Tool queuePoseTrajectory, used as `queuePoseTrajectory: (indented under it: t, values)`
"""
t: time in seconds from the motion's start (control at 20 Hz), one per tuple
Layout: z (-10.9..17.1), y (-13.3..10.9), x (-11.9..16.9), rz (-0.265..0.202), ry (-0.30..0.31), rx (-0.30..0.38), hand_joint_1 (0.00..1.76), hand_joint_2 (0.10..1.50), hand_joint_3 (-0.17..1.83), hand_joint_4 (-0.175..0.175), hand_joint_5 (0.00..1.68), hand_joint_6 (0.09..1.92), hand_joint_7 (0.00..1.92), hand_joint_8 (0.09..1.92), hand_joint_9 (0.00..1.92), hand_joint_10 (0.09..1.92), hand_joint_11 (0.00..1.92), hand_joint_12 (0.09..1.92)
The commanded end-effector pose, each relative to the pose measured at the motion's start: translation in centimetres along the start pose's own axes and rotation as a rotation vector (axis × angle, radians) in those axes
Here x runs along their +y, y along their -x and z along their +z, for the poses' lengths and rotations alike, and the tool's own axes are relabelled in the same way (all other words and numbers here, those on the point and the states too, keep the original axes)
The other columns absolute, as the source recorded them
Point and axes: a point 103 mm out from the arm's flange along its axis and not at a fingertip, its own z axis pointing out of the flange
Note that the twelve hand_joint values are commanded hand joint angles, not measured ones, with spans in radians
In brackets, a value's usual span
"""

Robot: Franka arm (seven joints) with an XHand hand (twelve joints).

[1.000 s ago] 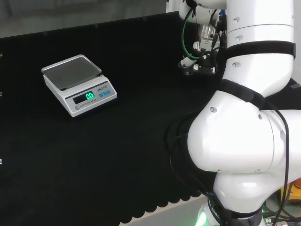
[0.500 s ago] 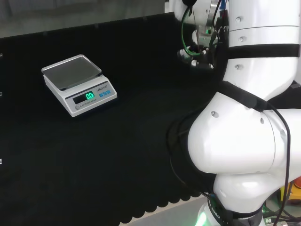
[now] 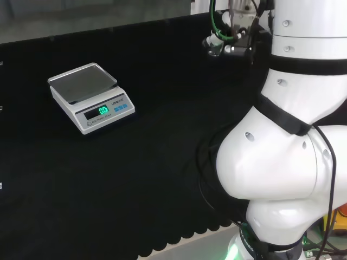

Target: Pick up the beaker.

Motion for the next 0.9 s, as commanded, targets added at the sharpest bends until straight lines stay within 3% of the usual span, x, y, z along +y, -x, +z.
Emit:
queuePoseTrajectory:
  t: [0.05,0.25,0.5,0.7,0.9]
  values:
    - [-5.6,-5.3,-10.5,-0.134,-0.066,-0.073,1.2,0.99,0.0,-0.173,1.31,0.48,1.71,0.2,1.85,0.09,1.56,0.72]
    - [-5.0,-6.2,-14.1,-0.203,-0.066,-0.068,1.2,0.99,0.0,-0.172,1.31,0.48,1.71,0.2,1.85,0.09,1.56,0.72]
    - [-3.7,-7.1,-17.6,-0.247,-0.09,-0.083,1.2,0.99,0.0,-0.171,1.31,0.48,1.71,0.2,1.85,0.09,1.56,0.72]
    - [-3.1,-8.7,-19.5,-0.234,-0.082,-0.076,1.2,0.99,0.0,-0.17,1.31,0.48,1.71,0.2,1.85,0.09,1.55,0.71]
    - [-3.5,-10.2,-20.8,-0.17,-0.053,-0.063,1.2,0.99,0.0,-0.17,1.31,0.48,1.71,0.2,1.86,0.09,1.55,0.71]
